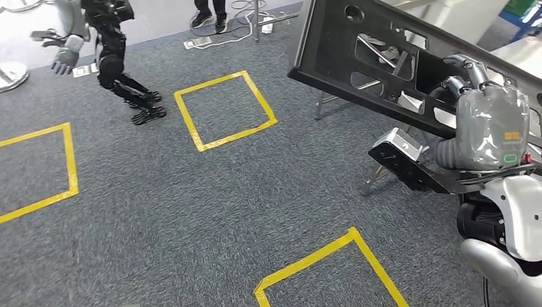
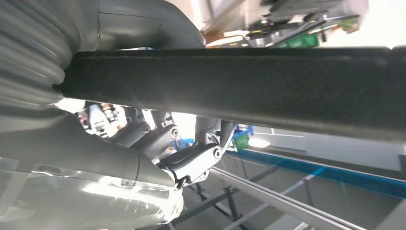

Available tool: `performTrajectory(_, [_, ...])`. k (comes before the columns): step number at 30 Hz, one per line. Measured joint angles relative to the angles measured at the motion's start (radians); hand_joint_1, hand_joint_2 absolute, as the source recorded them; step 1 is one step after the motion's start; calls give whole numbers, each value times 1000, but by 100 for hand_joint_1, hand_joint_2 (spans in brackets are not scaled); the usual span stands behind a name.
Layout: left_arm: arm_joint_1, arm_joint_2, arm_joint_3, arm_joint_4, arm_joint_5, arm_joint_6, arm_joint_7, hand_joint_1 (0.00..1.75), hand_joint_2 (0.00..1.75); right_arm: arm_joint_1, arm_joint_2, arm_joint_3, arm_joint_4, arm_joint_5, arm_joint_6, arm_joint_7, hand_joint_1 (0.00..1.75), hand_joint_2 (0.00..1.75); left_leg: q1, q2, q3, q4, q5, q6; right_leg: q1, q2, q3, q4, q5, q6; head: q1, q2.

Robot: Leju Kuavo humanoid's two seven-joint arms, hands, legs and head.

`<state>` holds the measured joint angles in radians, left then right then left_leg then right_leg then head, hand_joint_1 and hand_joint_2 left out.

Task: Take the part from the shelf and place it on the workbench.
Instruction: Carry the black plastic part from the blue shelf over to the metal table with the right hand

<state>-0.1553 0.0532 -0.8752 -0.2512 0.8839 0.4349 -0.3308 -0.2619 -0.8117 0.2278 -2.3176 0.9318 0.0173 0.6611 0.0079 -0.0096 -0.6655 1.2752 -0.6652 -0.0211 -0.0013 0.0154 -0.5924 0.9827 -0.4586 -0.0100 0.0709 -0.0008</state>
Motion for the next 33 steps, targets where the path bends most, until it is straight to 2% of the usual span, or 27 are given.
performTrajectory(1, [2,0,1,0,0,0,0,0,175,1,1,2,1,0,0,0,175,175,0,2,-10,2,19,-1,0,12,1,2,-2,1,-1,0])
performTrajectory(2, [3,0,3,0,0,0,0,0,175,2,1,4,1,0,1,0,175,175,1,0,-1,-35,57,-1,-2,24,2,5,-4,3,-2,0])
performTrajectory(3, [4,0,5,0,0,0,0,0,175,3,2,5,1,0,1,0,175,175,3,-18,20,-97,103,0,-3,35,3,8,-8,6,-3,0])
performTrajectory(4, [4,-1,6,0,0,0,1,0,175,3,2,5,0,-1,1,0,175,175,8,-52,43,-157,137,1,-4,46,2,14,-12,11,-4,0])
performTrajectory(5, [4,-1,8,0,0,0,1,0,175,5,2,4,0,-2,2,0,175,175,12,-83,63,-206,157,3,-6,57,-2,20,-15,16,-6,0])
performTrajectory(6, [5,-2,8,0,0,1,1,0,175,8,0,2,-1,-3,3,0,175,175,15,-107,74,-232,162,6,-8,69,-7,23,-16,22,-6,0])
performTrajectory(7, [6,-3,8,0,0,1,2,0,175,13,-2,-2,-2,-5,4,0,175,175,15,-112,78,-239,156,10,-10,82,-11,24,-15,29,-7,0])
performTrajectory(8, [7,-5,8,0,0,1,2,0,175,19,-4,-8,-3,-7,7,0,175,175,14,-98,82,-244,155,15,-13,97,-14,23,-13,35,-7,0])
performTrajectory(9, [7,-6,8,0,0,2,2,0,175,25,-7,-14,-5,-9,9,0,175,175,13,-83,85,-247,155,21,-15,97,-16,23,-13,41,-6,0])
performTrajectory(11, [8,-6,9,0,2,2,2,0,175,33,-13,-28,-9,-11,15,0,175,175,13,-48,97,-255,154,34,-11,58,-36,65,-39,51,1,0])
performTrajectory(13, [10,-6,9,0,5,2,2,0,175,42,-16,-38,-13,-11,20,0,175,175,10,-11,105,-258,149,44,-10,5,-95,182,-94,59,12,0])
performTrajectory(14, [11,-6,9,0,6,2,1,0,175,48,-16,-41,-13,-11,21,0,175,175,8,8,108,-258,145,47,-10,-4,-129,247,-118,62,16,0])
performTrajectory(15, [12,-6,9,1,6,2,1,0,175,54,-16,-43,-14,-11,22,0,175,175,6,26,110,-258,142,47,-11,-9,-152,290,-127,63,19,0])
performTrajectory(16, [12,-6,9,1,7,2,1,0,175,61,-16,-44,-14,-11,22,0,175,175,4,43,113,-258,138,47,-11,-12,-158,298,-119,62,22,0])
performTrajectory(17, [11,-7,9,1,7,2,1,0,175,66,-17,-46,-14,-11,22,0,175,175,2,60,118,-258,134,46,-10,-15,-142,267,-93,59,25,0])
performTrajectory(19, [8,-8,9,1,7,2,1,0,175,72,-19,-52,-14,-10,22,0,175,175,-2,87,129,-259,125,43,-3,-39,-70,133,-30,45,28,0])
performTrajectory(20, [7,-9,9,1,7,2,1,0,175,73,-20,-57,-15,-10,22,0,175,175,-5,99,132,-259,121,40,2,-54,-38,76,-12,37,28,0])
performTrajectory(22, [5,-11,9,1,7,2,1,0,175,76,-24,-65,-17,-10,22,0,175,175,-8,118,137,-261,115,33,12,-67,-13,28,-9,24,26,0])
performTrajectory(24, [2,-14,9,1,7,2,1,0,175,80,-28,-69,-20,-10,22,0,175,175,-10,131,146,-267,110,23,12,-50,-10,20,-7,15,24,0])
performTrajectory(25, [0,-14,9,0,7,2,1,0,175,83,-30,-70,-22,-10,22,0,175,175,-9,113,149,-266,105,18,10,-43,-5,12,-5,12,22,0])
performTrajectory(26, [-2,-15,9,0,7,2,0,0,175,84,-32,-73,-24,-10,22,0,175,175,-9,83,142,-248,91,14,7,-36,0,3,-1,8,19,0])
performTrajectory(28, [-3,-15,9,-1,7,2,0,0,175,85,-33,-78,-28,-10,22,0,175,175,-6,16,96,-158,43,9,3,-24,7,-8,2,3,9,0])
performTrajectory(29, [-1,-15,10,-1,7,2,0,0,175,85,-31,-80,-28,-10,22,0,175,175,-6,5,58,-92,16,8,3,-16,8,-8,2,1,5,0])
performTrajectory(30, [1,-15,10,0,7,2,0,0,175,87,-29,-82,-29,-10,23,0,175,175,-6,3,25,-41,4,8,3,-5,8,-7,0,0,2,0])
performTrajectory(31, [4,-15,12,0,7,2,0,0,175,88,-27,-83,-29,-11,23,0,175,175,-6,3,2,-11,8,7,3,7,8,-5,-2,-1,-1,0])
performTrajectory(32, [6,-15,13,0,7,2,0,0,175,89,-26,-84,-29,-11,23,0,175,175,-6,3,-5,-17,29,7,3,19,8,-2,-4,-1,-3,0])
performTrajectory(33, [7,-14,14,1,7,2,0,0,175,89,-25,-85,-29,-11,24,0,175,175,-5,-1,3,-52,66,8,2,31,9,1,-7,1,-6,0])
